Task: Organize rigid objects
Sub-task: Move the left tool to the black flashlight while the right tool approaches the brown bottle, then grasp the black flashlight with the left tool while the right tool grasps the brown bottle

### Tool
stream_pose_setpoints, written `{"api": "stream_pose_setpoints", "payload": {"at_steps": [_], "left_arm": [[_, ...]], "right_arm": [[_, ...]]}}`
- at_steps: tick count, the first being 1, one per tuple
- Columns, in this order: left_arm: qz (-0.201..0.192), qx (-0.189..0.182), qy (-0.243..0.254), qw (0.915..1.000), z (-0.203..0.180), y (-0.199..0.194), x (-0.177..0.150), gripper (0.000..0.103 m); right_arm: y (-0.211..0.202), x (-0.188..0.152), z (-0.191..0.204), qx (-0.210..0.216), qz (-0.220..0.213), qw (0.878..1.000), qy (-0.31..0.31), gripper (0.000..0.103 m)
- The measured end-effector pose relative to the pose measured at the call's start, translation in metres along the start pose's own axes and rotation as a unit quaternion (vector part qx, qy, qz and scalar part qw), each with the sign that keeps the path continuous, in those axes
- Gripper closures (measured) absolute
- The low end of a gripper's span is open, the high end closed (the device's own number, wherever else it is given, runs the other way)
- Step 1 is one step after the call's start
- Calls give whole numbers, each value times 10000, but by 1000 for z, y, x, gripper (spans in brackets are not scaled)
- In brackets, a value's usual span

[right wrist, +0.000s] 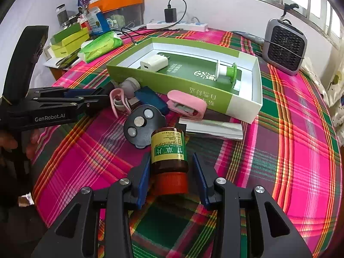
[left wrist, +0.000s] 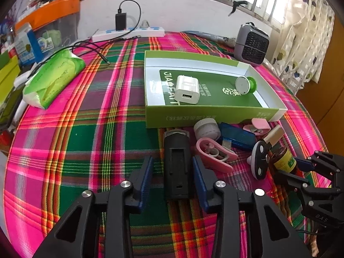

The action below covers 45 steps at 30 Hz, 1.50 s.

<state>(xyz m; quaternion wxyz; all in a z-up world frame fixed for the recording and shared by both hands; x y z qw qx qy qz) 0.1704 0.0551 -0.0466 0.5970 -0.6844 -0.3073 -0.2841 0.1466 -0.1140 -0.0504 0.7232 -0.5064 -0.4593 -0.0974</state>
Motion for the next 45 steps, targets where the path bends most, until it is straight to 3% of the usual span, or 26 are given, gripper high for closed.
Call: {"api": "stream_pose_setpoints", "payload": {"at_steps": [2, 7, 27, 45], "left_arm": [[-6, 4, 6, 10000, 0, -1, 0, 71], [-13, -5, 12, 10000, -1, -2, -1, 77], [-207, -14, 49, 9998, -6, -19, 9, 77], [-504, -39, 122, 9986, -8, -26, 43, 77]], "right_arm": [[-1, 0, -1, -30, -14, 10000, 20, 70], [-2, -1, -4, -52, -36, 9999, 109, 70], [-12, 6, -9, -82, -229, 9994, 257, 70], [-18, 41, -15, -153, -510, 9982, 286, 70]]}}
Point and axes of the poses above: each gripper's, at about its wrist camera, not at the fingertips, and y roughly the way its jaws point, z to its left, x to its top, the point moved 7 cm from there along y, roughly the way its jaws point, and after that the axes turned 12 degrees about -z, right-handed, at the moved point
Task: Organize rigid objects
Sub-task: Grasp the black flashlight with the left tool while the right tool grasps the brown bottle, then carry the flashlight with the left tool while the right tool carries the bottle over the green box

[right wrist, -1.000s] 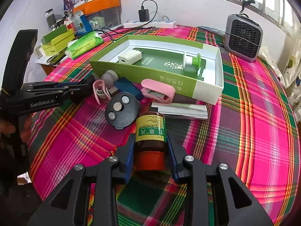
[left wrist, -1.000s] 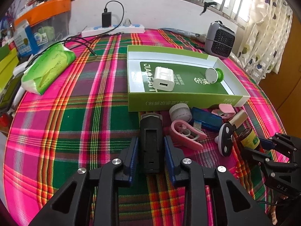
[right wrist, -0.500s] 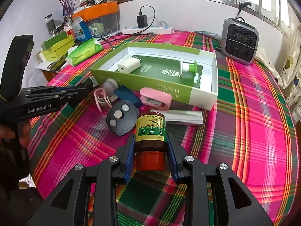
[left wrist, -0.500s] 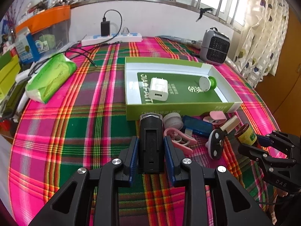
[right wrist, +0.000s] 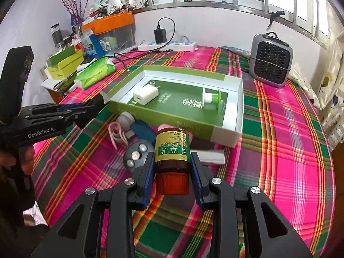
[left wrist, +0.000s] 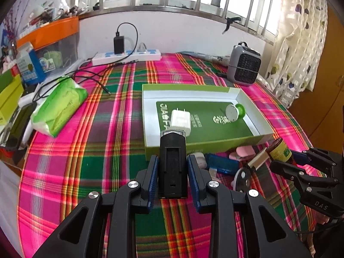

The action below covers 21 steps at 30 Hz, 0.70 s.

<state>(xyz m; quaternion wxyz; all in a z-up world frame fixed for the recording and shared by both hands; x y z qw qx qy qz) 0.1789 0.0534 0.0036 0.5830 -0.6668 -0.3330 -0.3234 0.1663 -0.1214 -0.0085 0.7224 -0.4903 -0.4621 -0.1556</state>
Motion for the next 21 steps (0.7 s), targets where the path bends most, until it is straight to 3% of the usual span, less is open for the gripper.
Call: {"api": "stream_pose_setpoints", "payload": {"at_steps": [21], "left_arm": [[-66, -69, 109, 9999, -4, 46, 40, 77]], "right_arm": [[46, 48, -18, -83, -59, 9999, 63, 70]]}}
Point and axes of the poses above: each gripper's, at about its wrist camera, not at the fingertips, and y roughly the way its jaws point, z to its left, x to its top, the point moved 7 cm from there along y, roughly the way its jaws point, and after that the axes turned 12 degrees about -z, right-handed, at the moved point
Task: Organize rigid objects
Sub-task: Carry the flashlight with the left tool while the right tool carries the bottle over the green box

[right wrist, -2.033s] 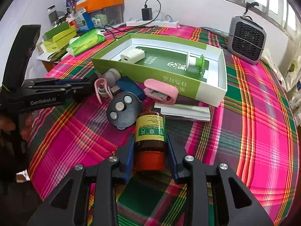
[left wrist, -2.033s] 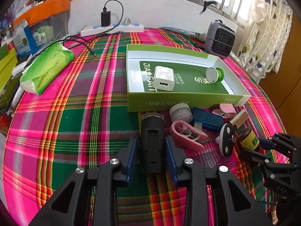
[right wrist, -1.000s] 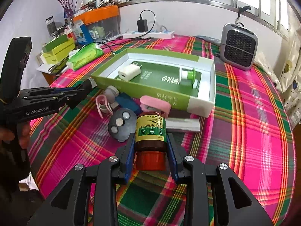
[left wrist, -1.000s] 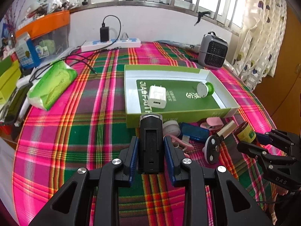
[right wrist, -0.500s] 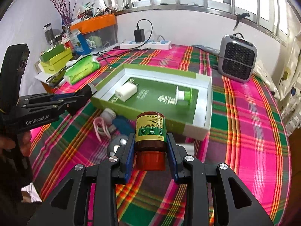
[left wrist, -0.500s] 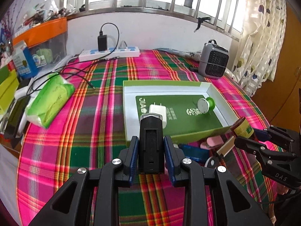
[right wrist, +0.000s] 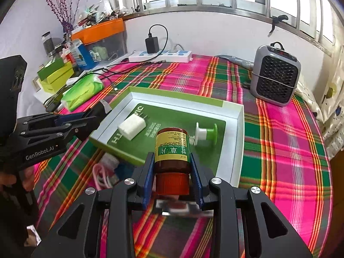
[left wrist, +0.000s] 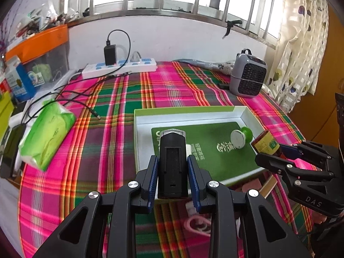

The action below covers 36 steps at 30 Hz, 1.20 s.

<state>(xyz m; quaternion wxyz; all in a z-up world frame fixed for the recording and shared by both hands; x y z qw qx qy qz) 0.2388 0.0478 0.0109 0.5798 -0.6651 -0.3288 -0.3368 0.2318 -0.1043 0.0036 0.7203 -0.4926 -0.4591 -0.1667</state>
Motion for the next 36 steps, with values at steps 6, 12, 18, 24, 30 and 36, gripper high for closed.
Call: {"api": "stream_pose_setpoints", "payload": {"at_steps": [6, 12, 18, 24, 30, 36], "left_arm": [[79, -5, 16, 10000, 0, 18, 5, 77], [177, 26, 16, 9998, 2, 34, 5, 77], [205, 51, 0, 9998, 6, 48, 9, 77], [287, 77, -55, 9995, 11, 61, 9, 77], [347, 74, -43, 9994, 12, 69, 8, 77], [382, 118, -40, 9992, 13, 74, 6, 77]], "right_arm": [[18, 12, -3, 14, 42, 10000, -28, 70], [37, 19, -4, 28, 115, 9999, -14, 70], [57, 23, -6, 34, 226, 9997, -2, 70], [74, 26, -4, 60, 306, 9995, 28, 70], [87, 26, -4, 54, 386, 9992, 41, 70], [97, 24, -5, 30, 469, 9989, 12, 70]]}}
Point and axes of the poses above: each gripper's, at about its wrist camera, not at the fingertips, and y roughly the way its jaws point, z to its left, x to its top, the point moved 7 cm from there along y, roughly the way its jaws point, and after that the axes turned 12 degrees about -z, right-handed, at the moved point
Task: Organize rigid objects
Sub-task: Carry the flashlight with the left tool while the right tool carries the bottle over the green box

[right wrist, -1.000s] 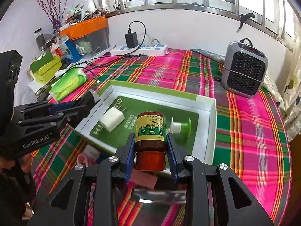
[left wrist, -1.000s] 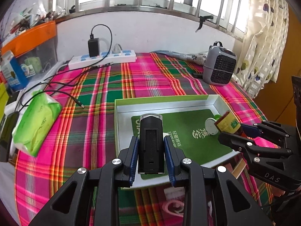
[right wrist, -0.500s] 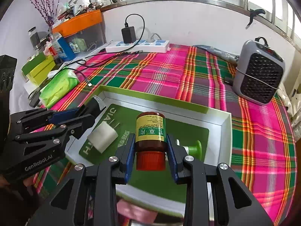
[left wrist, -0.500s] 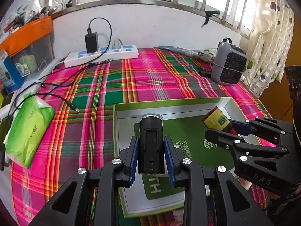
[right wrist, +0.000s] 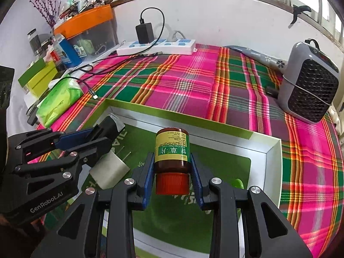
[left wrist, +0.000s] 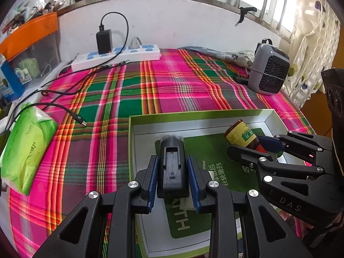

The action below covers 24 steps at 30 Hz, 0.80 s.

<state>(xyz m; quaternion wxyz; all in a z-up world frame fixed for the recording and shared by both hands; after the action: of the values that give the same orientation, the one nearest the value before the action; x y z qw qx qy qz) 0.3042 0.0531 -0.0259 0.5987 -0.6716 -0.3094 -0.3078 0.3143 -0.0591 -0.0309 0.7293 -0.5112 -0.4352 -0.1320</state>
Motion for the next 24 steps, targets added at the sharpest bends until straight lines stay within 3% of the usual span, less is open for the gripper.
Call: {"api": "stream_pose_setpoints", "payload": {"at_steps": [24], "left_arm": [[14, -3, -9, 10000, 2, 3, 0, 77]], "right_arm": [[12, 0, -2, 8, 73, 10000, 60, 70]]}}
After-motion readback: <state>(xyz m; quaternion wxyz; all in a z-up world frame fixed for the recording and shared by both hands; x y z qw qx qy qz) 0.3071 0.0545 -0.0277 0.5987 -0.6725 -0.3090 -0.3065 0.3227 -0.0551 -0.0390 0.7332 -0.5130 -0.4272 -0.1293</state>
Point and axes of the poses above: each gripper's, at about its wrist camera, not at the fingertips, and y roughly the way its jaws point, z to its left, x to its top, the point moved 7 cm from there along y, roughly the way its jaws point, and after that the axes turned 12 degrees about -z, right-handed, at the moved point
